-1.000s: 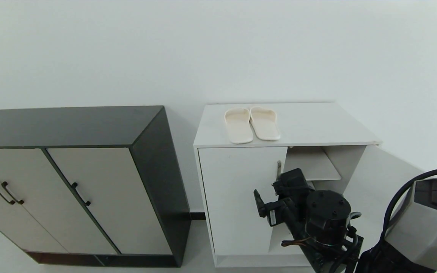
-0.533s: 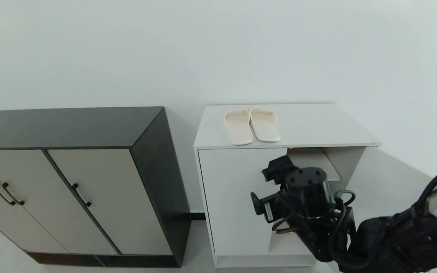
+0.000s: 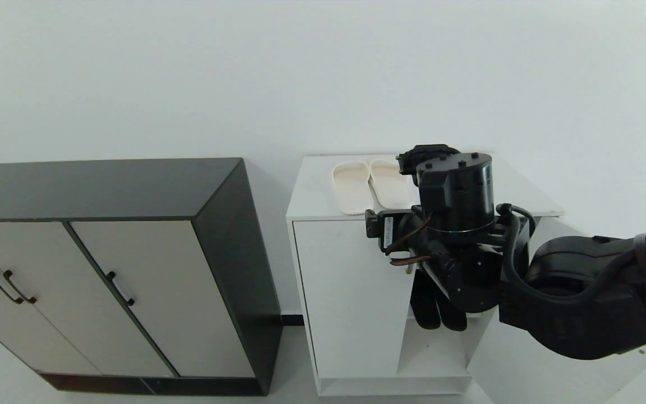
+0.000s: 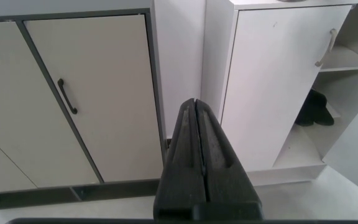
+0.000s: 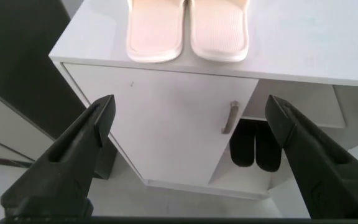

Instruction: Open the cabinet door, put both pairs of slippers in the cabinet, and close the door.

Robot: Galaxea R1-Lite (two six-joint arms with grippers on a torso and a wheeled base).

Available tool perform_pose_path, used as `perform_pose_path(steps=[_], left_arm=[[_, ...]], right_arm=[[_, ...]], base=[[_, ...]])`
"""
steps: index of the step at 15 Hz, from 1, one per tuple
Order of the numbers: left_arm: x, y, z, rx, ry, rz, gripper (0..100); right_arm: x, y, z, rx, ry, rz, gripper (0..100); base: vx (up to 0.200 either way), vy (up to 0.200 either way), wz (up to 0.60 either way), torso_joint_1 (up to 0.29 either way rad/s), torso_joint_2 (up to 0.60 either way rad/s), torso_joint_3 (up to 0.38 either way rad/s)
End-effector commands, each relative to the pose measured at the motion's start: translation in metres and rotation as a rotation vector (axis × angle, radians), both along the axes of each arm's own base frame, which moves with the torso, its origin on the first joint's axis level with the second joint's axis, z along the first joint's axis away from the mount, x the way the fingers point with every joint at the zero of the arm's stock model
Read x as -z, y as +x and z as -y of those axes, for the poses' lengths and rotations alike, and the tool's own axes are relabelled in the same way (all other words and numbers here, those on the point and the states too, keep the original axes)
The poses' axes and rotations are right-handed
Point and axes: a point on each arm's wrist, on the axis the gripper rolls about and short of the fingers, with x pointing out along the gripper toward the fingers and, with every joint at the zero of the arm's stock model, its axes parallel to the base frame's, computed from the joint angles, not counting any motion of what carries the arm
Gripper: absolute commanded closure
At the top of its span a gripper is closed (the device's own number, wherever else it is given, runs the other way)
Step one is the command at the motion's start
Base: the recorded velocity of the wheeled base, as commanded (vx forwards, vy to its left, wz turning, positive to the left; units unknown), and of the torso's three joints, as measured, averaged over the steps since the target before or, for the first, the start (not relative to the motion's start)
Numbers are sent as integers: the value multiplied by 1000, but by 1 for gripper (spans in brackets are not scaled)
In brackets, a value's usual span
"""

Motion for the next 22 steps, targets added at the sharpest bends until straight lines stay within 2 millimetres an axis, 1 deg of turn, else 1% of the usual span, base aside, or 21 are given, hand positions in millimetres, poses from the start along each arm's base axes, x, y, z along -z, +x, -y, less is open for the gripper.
perform_pose_path(steps=[1, 10, 13, 14, 15, 17, 18, 20, 22], left_arm=[[0, 0, 0, 0, 0, -1, 100], [0, 0, 0, 0, -1, -1, 100], [0, 0, 0, 0, -1, -1, 100], [0, 0, 0, 0, -1, -1, 100], [0, 0, 0, 0, -1, -1, 100], [0, 0, 0, 0, -1, -1, 100], [0, 0, 0, 0, -1, -1, 100], [0, 0, 0, 0, -1, -1, 100], [0, 0, 0, 1, -1, -1, 100]], right_arm=[[0, 1, 0, 4, 0, 0, 0], [5, 3, 0, 5, -9, -8, 0], [12, 6, -3, 1, -23, -23, 0], [15, 6, -3, -2, -30, -29, 0], [21, 13, -4, -17, -32, -38, 0], [24, 22, -3, -50, -47, -28, 0], [26, 24, -5, -63, -62, -10, 0], [33, 36, -8, -59, -72, 1, 0], [39, 55, -11, -35, -72, 4, 0]], base=[[200, 0, 0, 2, -2, -2], [200, 0, 0, 5, 1, 2], [200, 0, 0, 4, 2, 2], [0, 0, 0, 0, 0, 0], [0, 0, 0, 0, 0, 0], [0, 0, 0, 0, 0, 0], [0, 0, 0, 0, 0, 0], [0, 0, 0, 0, 0, 0], [0, 0, 0, 0, 0, 0]])
